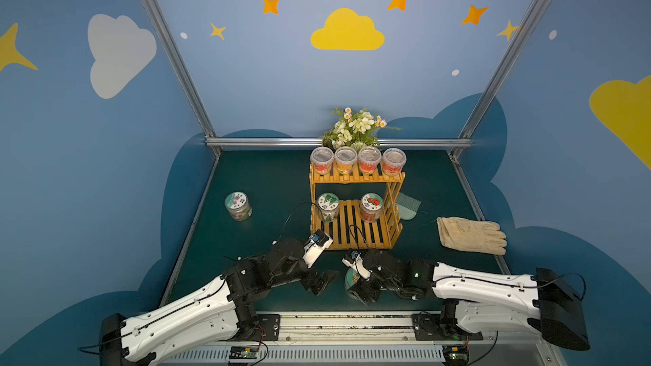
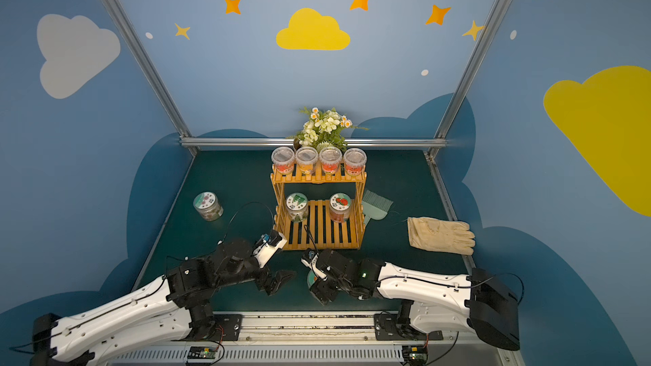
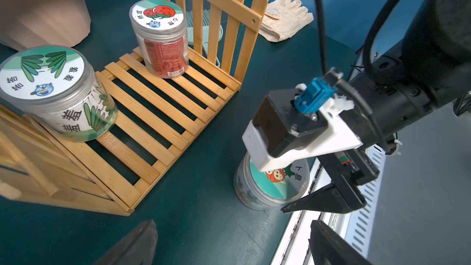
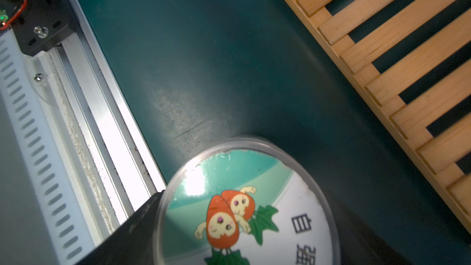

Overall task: Place the seed container on the shelf
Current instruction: Pick up the seed jar at the center of the board, then place the seed jar on the shelf.

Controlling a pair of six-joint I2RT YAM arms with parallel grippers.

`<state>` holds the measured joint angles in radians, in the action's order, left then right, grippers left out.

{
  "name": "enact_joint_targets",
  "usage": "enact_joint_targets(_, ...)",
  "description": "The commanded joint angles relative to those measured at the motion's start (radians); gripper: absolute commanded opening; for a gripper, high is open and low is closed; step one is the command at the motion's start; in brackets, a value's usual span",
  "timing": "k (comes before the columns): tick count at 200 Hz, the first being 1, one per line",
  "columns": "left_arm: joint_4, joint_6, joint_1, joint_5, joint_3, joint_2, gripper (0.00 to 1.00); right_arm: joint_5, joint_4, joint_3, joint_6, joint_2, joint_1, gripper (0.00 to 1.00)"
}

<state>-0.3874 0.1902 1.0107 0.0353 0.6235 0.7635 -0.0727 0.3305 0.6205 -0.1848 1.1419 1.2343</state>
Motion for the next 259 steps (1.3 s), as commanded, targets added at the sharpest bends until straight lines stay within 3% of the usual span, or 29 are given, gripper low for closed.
enact_joint_targets(1,0.012,0.014,0.002,0.054,0.003,-0.017,0.99,-0.072,-0.002,0.0,-0.016,-0.075,-0.004,0.8)
enact_joint_targets(28,0.001,0.045,-0.005,0.114,0.03,-0.03,1.0,-0.082,-0.008,0.013,-0.017,-0.142,-0.051,0.8)
enact_joint_targets(69,-0.011,0.077,-0.048,0.096,0.087,-0.019,1.0,0.003,-0.041,0.068,-0.128,-0.125,-0.172,0.79)
enact_joint_targets(115,-0.048,0.206,-0.152,0.169,0.072,-0.049,1.0,-0.066,-0.02,0.217,-0.159,0.024,-0.2,0.78)
enact_joint_targets(153,-0.053,0.265,-0.21,0.157,0.043,-0.082,1.0,-0.144,0.0,0.325,-0.193,0.155,-0.2,0.78)
enact_joint_targets(259,-0.097,0.353,-0.218,0.15,-0.044,-0.117,1.0,-0.157,0.039,0.537,-0.227,0.439,-0.197,0.79)
